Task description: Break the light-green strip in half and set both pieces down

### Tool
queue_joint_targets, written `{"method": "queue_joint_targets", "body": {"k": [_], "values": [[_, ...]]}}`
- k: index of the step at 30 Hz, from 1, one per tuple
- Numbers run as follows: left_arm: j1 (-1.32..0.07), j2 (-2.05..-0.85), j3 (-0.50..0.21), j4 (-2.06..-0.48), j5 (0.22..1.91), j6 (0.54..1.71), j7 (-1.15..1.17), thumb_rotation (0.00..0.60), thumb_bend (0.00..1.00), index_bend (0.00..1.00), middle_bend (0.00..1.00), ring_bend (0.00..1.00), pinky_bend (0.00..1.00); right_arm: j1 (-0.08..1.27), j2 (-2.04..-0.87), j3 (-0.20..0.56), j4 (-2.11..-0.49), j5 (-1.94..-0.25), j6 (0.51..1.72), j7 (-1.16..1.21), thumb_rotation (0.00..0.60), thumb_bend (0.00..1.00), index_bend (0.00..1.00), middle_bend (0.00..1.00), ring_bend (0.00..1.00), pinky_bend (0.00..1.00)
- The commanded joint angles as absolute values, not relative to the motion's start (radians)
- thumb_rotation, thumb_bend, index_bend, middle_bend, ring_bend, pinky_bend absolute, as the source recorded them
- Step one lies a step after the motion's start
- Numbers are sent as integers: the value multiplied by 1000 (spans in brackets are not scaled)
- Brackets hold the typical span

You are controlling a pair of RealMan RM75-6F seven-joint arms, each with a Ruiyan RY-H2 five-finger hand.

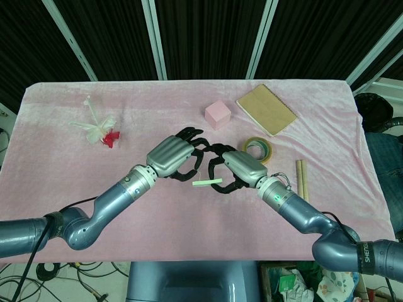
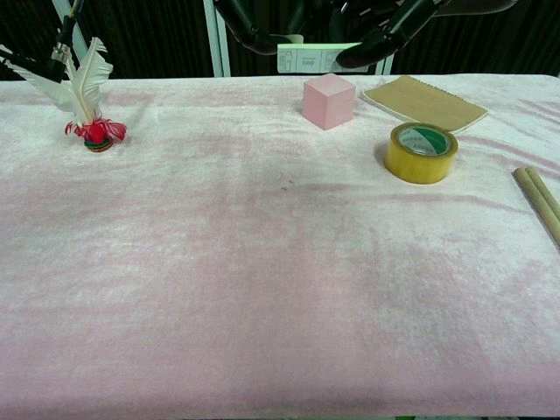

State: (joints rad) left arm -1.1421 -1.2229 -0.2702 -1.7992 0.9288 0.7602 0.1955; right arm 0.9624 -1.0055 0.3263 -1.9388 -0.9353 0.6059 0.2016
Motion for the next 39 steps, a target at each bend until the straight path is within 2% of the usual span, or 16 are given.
{"method": "queue_joint_targets", "body": {"k": [1,39], "values": [[-1144,-1226,-270,-1800,927,763,196,600,470,625,198,0,0,963,-1006,326,-1939,-936,606,203,600,541,650,0,0,46],[-1156,-1235,-256,-1817,916,795,230,600,502,644,205,0,0,961,-1000,318,-1942,-937,622,210,600,560,666,0,0,46]]}}
